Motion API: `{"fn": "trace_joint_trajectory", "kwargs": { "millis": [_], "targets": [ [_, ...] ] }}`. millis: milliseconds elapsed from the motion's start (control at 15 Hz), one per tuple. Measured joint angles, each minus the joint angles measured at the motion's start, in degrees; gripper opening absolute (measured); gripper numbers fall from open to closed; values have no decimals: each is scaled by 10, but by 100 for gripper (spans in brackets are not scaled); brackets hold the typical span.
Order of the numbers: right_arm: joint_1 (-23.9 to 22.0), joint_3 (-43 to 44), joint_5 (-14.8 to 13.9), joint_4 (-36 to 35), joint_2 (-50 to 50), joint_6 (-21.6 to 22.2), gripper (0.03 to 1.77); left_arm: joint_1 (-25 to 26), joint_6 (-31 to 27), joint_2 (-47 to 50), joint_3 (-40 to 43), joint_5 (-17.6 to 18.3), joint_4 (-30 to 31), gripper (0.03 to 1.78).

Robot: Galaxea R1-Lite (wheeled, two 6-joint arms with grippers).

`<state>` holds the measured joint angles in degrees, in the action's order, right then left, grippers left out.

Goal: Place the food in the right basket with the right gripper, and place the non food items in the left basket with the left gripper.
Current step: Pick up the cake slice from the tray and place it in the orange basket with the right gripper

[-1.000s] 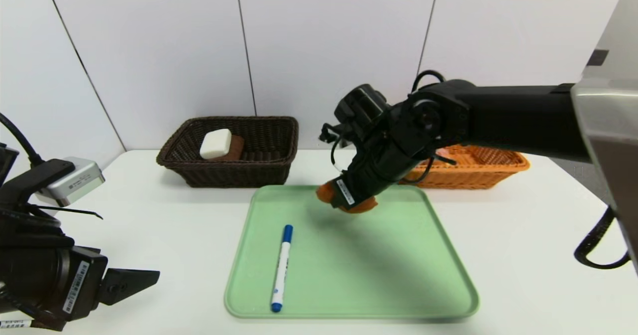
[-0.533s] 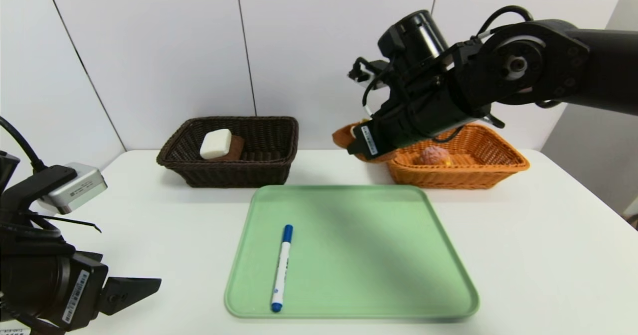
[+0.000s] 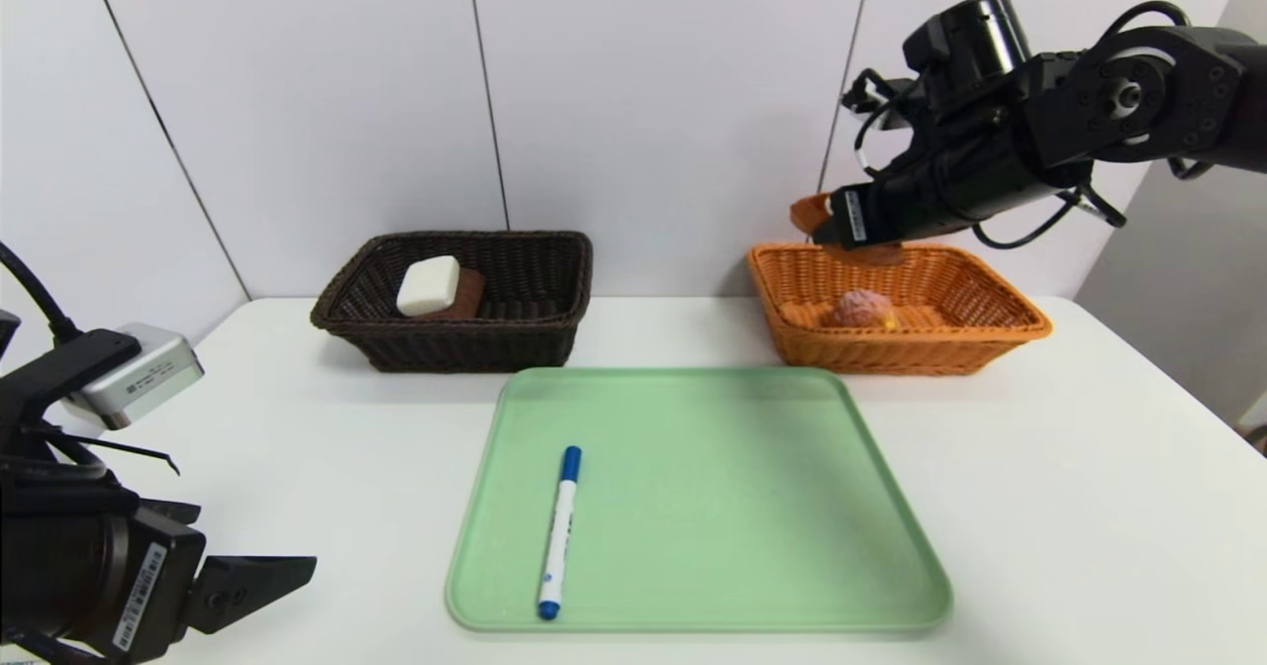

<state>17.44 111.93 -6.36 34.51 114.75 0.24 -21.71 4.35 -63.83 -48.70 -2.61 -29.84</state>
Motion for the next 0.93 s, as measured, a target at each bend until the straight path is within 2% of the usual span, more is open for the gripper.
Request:
{"fn": "trace_joint_trajectory", "kwargs": {
  "millis": [267, 533, 933],
  "targets": [
    [-67, -1, 0, 40, 7, 17, 86, -3, 2, 7, 9, 0, 0, 169],
    [-110, -1, 4, 39, 28, 21, 86, -7, 4, 15, 17, 0, 0, 169],
    [-147, 0, 7, 12, 73, 57, 86, -9, 4, 23, 17, 0, -1, 169]
  ]
}}
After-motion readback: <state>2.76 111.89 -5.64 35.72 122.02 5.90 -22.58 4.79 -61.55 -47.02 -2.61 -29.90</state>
